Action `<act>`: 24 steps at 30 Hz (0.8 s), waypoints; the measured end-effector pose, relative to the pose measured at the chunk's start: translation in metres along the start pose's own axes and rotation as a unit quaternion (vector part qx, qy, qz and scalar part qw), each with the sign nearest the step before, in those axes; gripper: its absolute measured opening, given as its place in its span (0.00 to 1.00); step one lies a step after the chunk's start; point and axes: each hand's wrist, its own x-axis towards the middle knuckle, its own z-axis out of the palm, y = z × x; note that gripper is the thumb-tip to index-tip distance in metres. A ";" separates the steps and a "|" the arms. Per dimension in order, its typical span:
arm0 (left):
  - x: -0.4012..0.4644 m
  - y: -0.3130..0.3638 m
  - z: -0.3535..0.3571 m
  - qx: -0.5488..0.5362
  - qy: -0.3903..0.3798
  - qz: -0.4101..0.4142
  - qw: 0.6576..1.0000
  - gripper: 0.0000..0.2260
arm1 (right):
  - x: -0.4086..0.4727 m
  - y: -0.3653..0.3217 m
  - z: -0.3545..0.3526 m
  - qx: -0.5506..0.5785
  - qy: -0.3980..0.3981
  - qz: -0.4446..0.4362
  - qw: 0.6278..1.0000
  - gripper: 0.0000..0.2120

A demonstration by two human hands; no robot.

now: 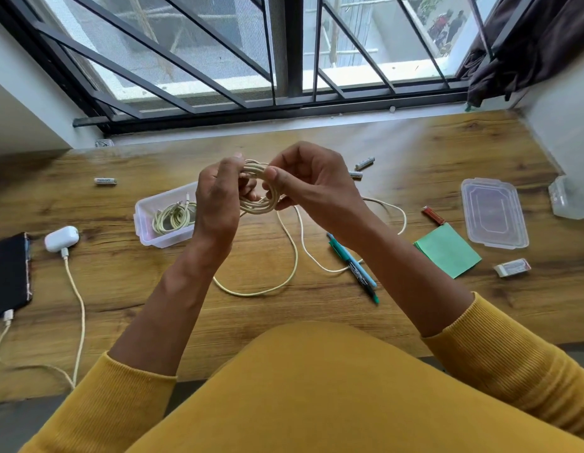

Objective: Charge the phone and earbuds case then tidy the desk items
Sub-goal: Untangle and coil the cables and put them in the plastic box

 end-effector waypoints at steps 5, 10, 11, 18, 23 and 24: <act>-0.004 0.001 -0.003 -0.015 -0.016 -0.012 1.000 0.24 | 0.000 0.001 -0.002 0.049 -0.009 0.023 0.999 0.08; -0.010 0.006 0.001 -0.052 -0.045 -0.026 0.997 0.28 | 0.000 0.000 -0.004 0.122 -0.052 0.076 0.988 0.06; -0.010 0.007 0.002 -0.061 -0.050 -0.032 0.996 0.28 | 0.000 0.000 -0.004 0.133 -0.059 0.085 0.986 0.05; -0.011 0.005 0.003 -0.064 -0.024 -0.035 0.997 0.23 | 0.001 -0.002 -0.004 0.119 -0.055 0.078 0.988 0.05; -0.011 0.005 0.003 -0.043 0.003 -0.035 0.998 0.25 | -0.001 0.000 -0.004 0.106 -0.060 0.069 0.990 0.09; -0.011 0.004 0.003 -0.044 0.002 -0.038 0.998 0.25 | -0.001 0.001 -0.004 0.105 -0.066 0.066 0.990 0.10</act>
